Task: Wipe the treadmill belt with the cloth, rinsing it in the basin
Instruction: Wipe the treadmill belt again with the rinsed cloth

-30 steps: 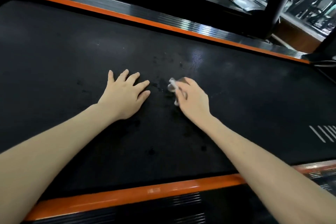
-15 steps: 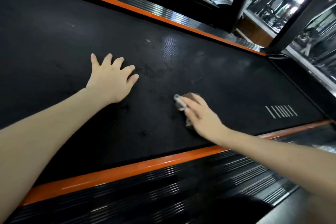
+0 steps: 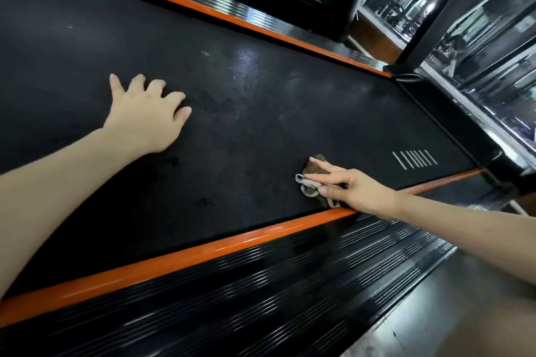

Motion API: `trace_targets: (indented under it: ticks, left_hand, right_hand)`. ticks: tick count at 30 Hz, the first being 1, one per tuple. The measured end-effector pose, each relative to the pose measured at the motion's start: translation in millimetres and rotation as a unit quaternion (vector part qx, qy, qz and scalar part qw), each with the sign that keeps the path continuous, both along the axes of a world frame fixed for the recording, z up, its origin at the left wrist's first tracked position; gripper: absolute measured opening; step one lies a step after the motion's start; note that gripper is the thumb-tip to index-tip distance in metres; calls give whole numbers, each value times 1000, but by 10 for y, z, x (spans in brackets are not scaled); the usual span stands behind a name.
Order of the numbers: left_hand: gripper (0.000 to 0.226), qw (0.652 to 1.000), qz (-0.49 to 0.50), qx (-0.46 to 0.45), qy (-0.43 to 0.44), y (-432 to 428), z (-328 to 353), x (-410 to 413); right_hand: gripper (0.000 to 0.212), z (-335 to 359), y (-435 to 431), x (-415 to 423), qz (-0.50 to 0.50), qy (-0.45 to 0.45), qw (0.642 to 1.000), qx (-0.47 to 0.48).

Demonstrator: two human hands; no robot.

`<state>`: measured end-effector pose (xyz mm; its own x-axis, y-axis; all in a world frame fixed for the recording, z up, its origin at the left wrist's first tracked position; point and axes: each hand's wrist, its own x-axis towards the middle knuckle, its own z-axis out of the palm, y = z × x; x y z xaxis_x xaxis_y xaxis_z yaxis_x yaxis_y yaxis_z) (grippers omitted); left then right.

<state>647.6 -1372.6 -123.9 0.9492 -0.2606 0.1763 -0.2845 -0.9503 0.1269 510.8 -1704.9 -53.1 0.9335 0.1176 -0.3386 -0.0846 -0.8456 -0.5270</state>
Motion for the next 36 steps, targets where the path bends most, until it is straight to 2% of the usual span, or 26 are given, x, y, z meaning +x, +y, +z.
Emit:
trace_targets:
  ticks: [3,10,14,16,19,23,25,28,30,36]
  left_hand:
    - [50,1000,2,-23,5,6,20,-12]
    - [49,1000,11,-6,-5,-14,16,-20]
    - [48,1000,14,1,-9,-19,15,-35]
    - [47,1000,9,0,-13,0,20,-43]
    - [46,1000,10,-10,-8,13,30,-64]
    - [44,1000,23,0,-12,-26,16,-71]
    - [45,1000,23,5,-20,-44,18,-76]
    - [58,999,22,10,-27,-47,33,-80]
    - [58,999,25,9,-27,-47,31,-77]
    - [66,1000,23,5,-20,-58,59,-85]
  right_hand:
    - [35,-46,-4,-25,40,0,999,22]
    - [31,-114,159,90,134,-24,987,87]
    - [25,-289,819,285,308,-126,941,68]
    - [24,-333,950,347,351,-142,923,73]
    - [26,-317,570,371,363,-117,919,99]
    - [28,-207,-169,359,269,-50,956,110]
    - [27,-242,-228,368,257,-49,959,104]
    - [29,-348,-107,380,272,-116,951,94]
    - [30,-356,18,385,283,-136,943,105]
    - [22,-495,1085,410,398,-226,883,110]
